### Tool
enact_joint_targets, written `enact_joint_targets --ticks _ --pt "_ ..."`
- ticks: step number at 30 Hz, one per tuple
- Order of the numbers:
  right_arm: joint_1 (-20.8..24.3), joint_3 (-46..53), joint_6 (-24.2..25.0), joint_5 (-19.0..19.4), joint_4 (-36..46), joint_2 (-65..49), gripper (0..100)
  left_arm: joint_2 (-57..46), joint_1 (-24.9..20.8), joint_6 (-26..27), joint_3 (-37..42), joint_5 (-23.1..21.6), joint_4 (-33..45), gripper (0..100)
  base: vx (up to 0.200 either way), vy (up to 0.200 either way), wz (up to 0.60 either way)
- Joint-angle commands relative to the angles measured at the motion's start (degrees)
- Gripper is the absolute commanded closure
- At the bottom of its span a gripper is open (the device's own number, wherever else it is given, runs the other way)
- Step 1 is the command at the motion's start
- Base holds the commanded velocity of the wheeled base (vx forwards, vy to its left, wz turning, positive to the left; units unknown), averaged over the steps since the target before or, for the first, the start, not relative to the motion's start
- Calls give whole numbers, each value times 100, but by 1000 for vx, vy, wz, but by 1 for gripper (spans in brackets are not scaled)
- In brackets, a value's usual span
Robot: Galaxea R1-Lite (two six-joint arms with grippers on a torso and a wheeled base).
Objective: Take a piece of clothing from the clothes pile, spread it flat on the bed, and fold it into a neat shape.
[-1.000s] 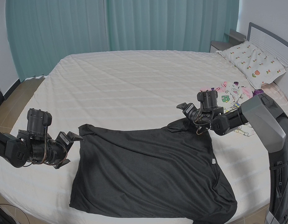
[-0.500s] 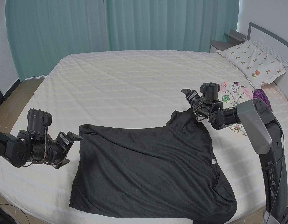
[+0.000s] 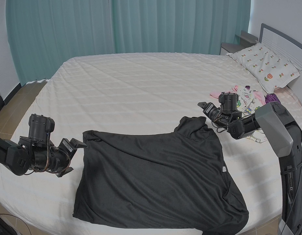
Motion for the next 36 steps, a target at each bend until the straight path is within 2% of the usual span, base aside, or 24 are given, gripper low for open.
enact_joint_targets --ticks 1,5,16,17,29,36 --pt "-137 414 -54 178 -89 -314 0 18 0 -2 -1 -8 -1 0 0 0 0" --pt "-110 871 -72 697 -124 -419 0 18 0 -2 -1 -8 -1 0 0 0 0" --pt "21 388 -230 670 -124 117 0 45 0 -2 8 -8 -1 0 0 0 0" --pt "21 362 -239 662 -115 126 100 53 0 -2 -1 -8 -1 0 0 0 0" --pt "-66 -280 -256 618 -186 363 100 168 -18 -2 -1 0 -10 0 0 0 0" --pt "-40 -649 -265 293 -818 451 100 185 -18 -2 -1 0 -10 0 0 0 0"
